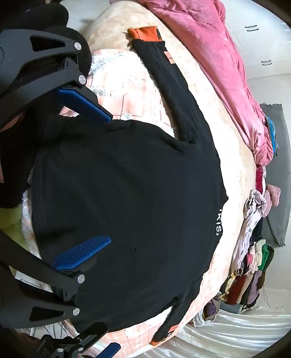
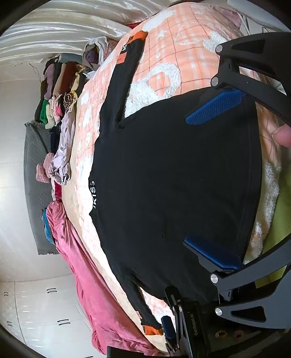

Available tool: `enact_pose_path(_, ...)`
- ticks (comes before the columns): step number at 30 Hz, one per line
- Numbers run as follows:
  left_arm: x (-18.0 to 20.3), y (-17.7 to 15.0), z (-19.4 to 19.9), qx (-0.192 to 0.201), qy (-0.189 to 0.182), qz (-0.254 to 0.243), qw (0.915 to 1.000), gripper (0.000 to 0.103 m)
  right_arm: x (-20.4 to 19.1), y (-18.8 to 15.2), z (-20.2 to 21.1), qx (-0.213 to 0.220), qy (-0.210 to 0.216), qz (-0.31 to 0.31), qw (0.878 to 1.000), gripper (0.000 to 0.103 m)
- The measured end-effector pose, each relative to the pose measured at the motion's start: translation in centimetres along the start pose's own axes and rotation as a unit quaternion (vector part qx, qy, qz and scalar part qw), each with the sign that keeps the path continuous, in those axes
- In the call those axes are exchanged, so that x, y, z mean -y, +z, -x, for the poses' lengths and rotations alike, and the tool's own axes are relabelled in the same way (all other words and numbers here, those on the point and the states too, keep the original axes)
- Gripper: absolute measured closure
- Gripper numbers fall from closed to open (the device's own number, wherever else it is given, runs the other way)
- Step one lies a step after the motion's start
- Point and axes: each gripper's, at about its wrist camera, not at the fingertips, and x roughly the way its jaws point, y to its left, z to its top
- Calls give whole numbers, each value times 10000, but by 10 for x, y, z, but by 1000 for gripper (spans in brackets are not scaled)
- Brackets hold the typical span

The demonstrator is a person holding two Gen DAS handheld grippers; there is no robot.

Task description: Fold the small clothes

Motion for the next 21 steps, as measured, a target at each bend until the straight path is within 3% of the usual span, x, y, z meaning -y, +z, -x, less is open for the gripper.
enact_pose_path(21,0,1,3,111,47,-79,9999,9,-2,0,7,78,-58,32,9999,4)
